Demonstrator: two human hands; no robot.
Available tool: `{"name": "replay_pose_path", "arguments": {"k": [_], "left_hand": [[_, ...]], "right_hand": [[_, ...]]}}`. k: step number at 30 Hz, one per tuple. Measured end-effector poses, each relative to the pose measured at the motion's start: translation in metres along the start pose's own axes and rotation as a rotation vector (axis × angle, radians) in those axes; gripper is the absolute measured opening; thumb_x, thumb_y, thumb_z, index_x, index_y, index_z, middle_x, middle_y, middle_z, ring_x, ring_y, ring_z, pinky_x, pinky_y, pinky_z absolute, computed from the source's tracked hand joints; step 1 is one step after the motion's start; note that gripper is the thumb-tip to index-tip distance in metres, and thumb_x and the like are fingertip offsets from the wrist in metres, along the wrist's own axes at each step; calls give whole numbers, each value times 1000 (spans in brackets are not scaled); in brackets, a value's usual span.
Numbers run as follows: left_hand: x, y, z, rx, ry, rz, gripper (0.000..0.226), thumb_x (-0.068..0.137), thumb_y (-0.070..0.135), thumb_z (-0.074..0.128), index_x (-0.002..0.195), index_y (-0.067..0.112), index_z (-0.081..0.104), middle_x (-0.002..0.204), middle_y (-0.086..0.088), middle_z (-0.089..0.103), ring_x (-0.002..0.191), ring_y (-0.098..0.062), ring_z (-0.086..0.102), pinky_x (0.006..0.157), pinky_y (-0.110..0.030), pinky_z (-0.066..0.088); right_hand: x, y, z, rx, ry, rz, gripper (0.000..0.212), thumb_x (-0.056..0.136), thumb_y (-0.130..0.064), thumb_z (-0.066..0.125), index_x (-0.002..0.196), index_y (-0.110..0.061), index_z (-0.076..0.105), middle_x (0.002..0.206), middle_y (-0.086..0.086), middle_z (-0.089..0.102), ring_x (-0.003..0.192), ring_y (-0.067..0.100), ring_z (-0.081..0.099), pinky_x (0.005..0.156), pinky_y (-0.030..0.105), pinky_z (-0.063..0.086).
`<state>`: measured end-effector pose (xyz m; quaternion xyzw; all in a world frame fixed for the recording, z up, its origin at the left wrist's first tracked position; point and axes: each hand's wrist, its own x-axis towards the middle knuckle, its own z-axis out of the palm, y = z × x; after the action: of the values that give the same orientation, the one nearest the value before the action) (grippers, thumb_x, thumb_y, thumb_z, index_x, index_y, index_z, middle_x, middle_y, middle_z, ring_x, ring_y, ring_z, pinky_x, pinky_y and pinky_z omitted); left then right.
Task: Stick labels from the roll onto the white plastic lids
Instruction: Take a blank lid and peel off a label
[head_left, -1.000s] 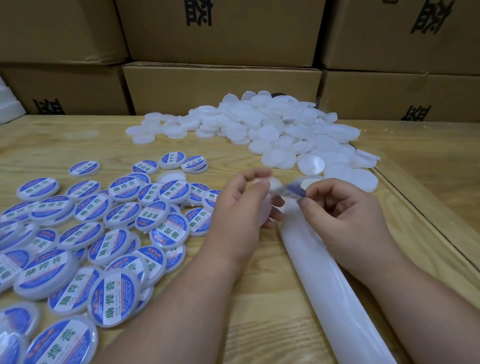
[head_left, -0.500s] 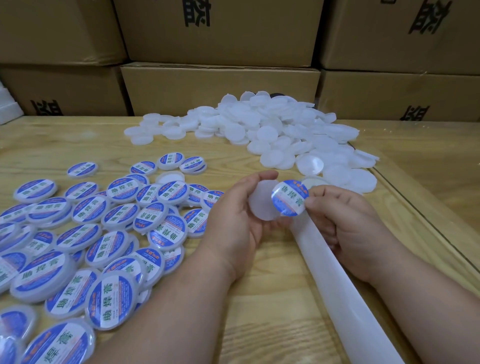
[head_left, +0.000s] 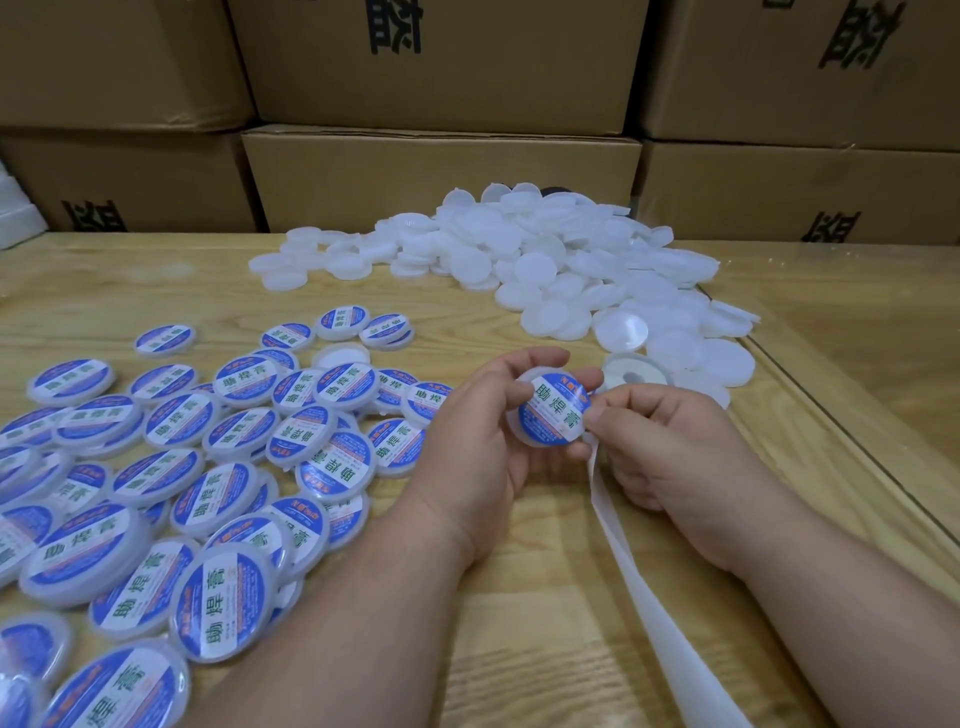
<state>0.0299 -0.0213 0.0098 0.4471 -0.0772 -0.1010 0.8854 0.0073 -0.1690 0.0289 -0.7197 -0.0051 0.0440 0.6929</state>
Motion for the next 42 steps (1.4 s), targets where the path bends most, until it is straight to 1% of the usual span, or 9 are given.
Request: {"name": "replay_pose_path", "arguments": {"k": [8, 13, 20, 25, 31, 34, 37, 40, 42], "left_hand": [[-1, -2, 0, 93, 8, 31, 24, 84, 24, 60, 105, 13, 67, 109, -17, 76, 91, -26, 73, 59, -31, 56], [-2, -2, 5, 188, 50, 60, 28, 87, 39, 69, 105, 17, 67, 106, -10, 78, 94, -22, 75, 61, -28, 57], [-4, -4, 3, 252, 56, 71, 10, 103, 17, 56, 108, 19, 64, 107, -4, 78, 90, -18, 75, 63, -27, 58], [-1, -6, -1, 259, 43, 91, 20, 102, 4, 56, 113, 19, 62, 109, -1, 78, 97, -21, 75, 68, -29, 61], [4, -9, -5, 244, 73, 134, 47, 96, -8, 57, 123, 30, 57, 112, 2, 76, 101, -17, 74, 75, -26, 60], [6, -9, -8, 243, 139, 142, 42, 91, 1, 69, 122, 27, 61, 109, 3, 77, 102, -14, 74, 69, -21, 56], [6, -7, -7, 195, 206, 128, 25, 89, 26, 76, 113, 24, 70, 104, -1, 79, 96, -18, 76, 59, -20, 54], [5, -1, -5, 171, 220, 91, 34, 102, 53, 48, 110, 28, 69, 97, -8, 79, 70, -20, 75, 42, -22, 46], [5, 2, -5, 169, 233, 70, 45, 104, 60, 34, 106, 34, 71, 84, -10, 78, 43, -16, 58, 36, -20, 36]], "right_hand": [[2, 3, 0, -4, 18, -15, 22, 96, -7, 60, 75, -10, 65, 41, -11, 46, 33, 2, 30, 35, 12, 25], [3, 4, 0, 0, 22, -11, 24, 96, -8, 60, 73, -11, 66, 42, -11, 42, 32, 1, 30, 35, 12, 25], [3, 5, -1, -25, 20, -12, 19, 96, -11, 62, 80, -7, 70, 42, -11, 42, 34, 2, 30, 36, 12, 25], [3, 5, -3, -1, 20, -30, 25, 96, -11, 61, 73, -13, 71, 42, -12, 43, 34, 1, 34, 36, 11, 28], [7, 12, -7, -23, 29, -71, 27, 97, -9, 56, 91, -20, 81, 47, -2, 29, 41, 12, 22, 39, 22, 20], [7, 12, -10, 51, 42, -93, 27, 97, -6, 55, 98, -17, 79, 49, -3, 28, 41, 10, 22, 38, 20, 20], [8, 12, -11, 104, 52, -93, 17, 85, -15, 63, 92, -16, 78, 50, -2, 30, 40, 10, 23, 37, 21, 21], [8, 11, -10, 102, 58, -95, 17, 80, -18, 61, 83, -18, 78, 49, -2, 30, 40, 11, 22, 39, 20, 20], [9, 12, -10, 88, 71, -105, 23, 90, -8, 60, 80, -18, 78, 48, -2, 31, 40, 11, 22, 39, 20, 19]]}}
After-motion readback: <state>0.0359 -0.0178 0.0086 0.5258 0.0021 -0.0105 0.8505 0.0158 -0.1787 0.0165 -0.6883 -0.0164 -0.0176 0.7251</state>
